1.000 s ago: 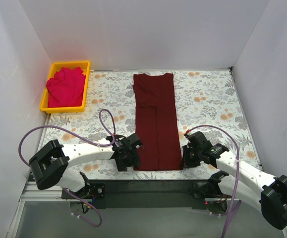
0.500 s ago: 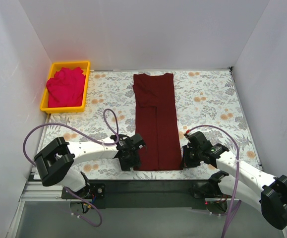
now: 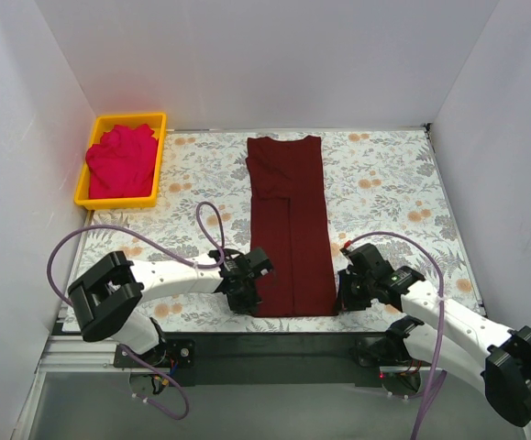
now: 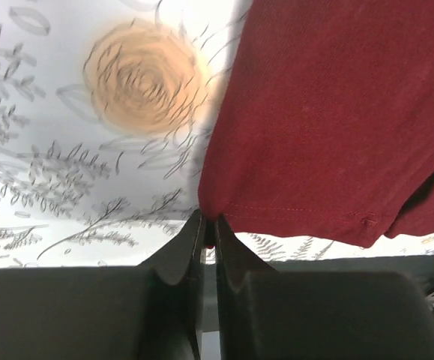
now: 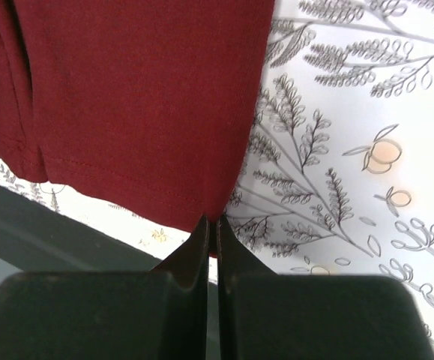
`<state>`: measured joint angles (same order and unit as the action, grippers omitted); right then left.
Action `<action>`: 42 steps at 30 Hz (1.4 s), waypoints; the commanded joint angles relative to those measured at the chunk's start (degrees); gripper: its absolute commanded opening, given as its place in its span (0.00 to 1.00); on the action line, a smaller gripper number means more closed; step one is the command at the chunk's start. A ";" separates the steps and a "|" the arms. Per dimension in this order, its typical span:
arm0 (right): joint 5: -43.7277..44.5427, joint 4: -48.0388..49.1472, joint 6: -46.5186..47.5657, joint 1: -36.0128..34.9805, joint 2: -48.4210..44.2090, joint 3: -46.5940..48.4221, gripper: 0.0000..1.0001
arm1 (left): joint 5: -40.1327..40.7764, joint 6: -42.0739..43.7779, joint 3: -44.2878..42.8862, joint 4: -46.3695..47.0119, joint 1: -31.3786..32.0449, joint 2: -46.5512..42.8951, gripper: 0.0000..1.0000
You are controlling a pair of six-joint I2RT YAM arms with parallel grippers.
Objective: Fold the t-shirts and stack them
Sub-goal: Fold the tshirt
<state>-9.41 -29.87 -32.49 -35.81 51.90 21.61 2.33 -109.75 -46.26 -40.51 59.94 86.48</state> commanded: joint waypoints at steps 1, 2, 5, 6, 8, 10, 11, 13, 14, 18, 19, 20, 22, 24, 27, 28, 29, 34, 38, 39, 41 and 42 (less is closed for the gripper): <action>-2.28 -3.96 0.41 -0.92 -2.32 0.45 0.01 | -1.36 -1.86 2.40 -4.65 1.93 -3.50 0.00; -2.72 -4.75 0.41 -1.19 -2.94 0.63 0.01 | -2.23 -2.39 3.36 -5.36 2.98 -5.86 0.00; -5.35 -8.09 0.41 -1.63 -4.96 1.85 0.01 | -2.24 -4.24 3.64 -9.05 6.14 -8.86 0.00; -5.79 -9.75 0.41 -1.63 -5.31 2.47 0.01 | -2.24 -4.41 3.37 -10.19 6.50 -9.48 0.00; -5.45 -10.73 1.28 -1.63 -5.41 5.09 0.01 | -2.24 -3.98 1.80 -12.57 6.68 -10.45 0.00; -4.75 -11.44 2.95 -1.63 -3.05 7.56 0.01 | -1.98 -2.93 0.21 -11.79 6.33 -12.38 0.00; -4.31 -11.70 3.57 -1.63 -1.81 8.97 0.01 | -1.89 -0.92 -0.58 -11.17 4.59 -12.91 0.00; -1.94 -11.79 4.88 -1.54 1.79 13.53 0.01 | -2.24 1.46 -3.04 -9.68 1.33 -13.70 0.00; -0.80 -11.71 5.94 -1.45 2.85 15.03 0.01 | -2.07 2.69 -3.92 -9.50 -0.51 -13.79 0.00; 5.00 -11.27 9.54 -0.49 9.26 23.64 0.01 | 0.48 10.85 -9.01 -8.18 -10.88 -12.30 0.00; 5.80 -11.18 10.16 -0.23 12.14 26.79 0.01 | 1.09 12.10 -11.11 -7.14 -12.29 -11.51 0.00; 6.59 -10.92 10.86 0.21 13.48 28.39 0.01 | 1.53 13.07 -12.09 -6.78 -14.57 -9.59 0.00; 8.79 -9.69 12.80 0.65 17.33 31.29 0.01 | 1.98 16.13 -14.81 -5.55 -16.25 -7.91 0.00; 10.80 -7.68 14.20 1.71 19.72 34.89 0.01 | 2.86 17.81 -15.87 -4.32 -18.53 -5.62 0.00; 10.73 -5.13 16.66 3.73 23.94 38.33 0.01 | 4.61 20.63 -16.93 -1.16 -21.26 -2.38 0.00; 10.64 -4.77 17.63 4.08 25.78 39.03 0.01 | 4.88 21.42 -17.28 0.33 -21.88 -1.50 0.00; 10.55 -4.50 18.16 4.78 26.67 39.82 0.01 | 5.31 22.64 -18.07 0.87 -22.32 -0.70 0.00; 10.46 -1.43 20.62 7.33 31.15 42.90 0.01 | 8.74 25.73 -20.45 4.21 -24.69 3.78 0.00; 9.85 0.07 21.94 9.27 33.96 45.01 0.01 | 9.80 28.10 -23.08 6.32 -25.93 5.89 0.00; 9.85 0.51 22.03 9.62 34.49 45.62 0.01 | 9.98 29.15 -24.30 6.84 -26.10 6.51 0.00; 9.85 0.86 22.47 10.23 35.99 46.86 0.01 | 10.33 30.12 -25.54 7.37 -26.54 8.17 0.00; 9.85 1.21 22.64 10.58 36.43 47.21 0.01 | 10.42 31.17 -26.16 7.99 -26.63 8.70 0.00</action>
<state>-0.14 -31.46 -11.86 -26.28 87.29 65.43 9.58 -82.56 -69.32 -35.46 34.26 94.56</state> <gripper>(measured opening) 0.031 0.033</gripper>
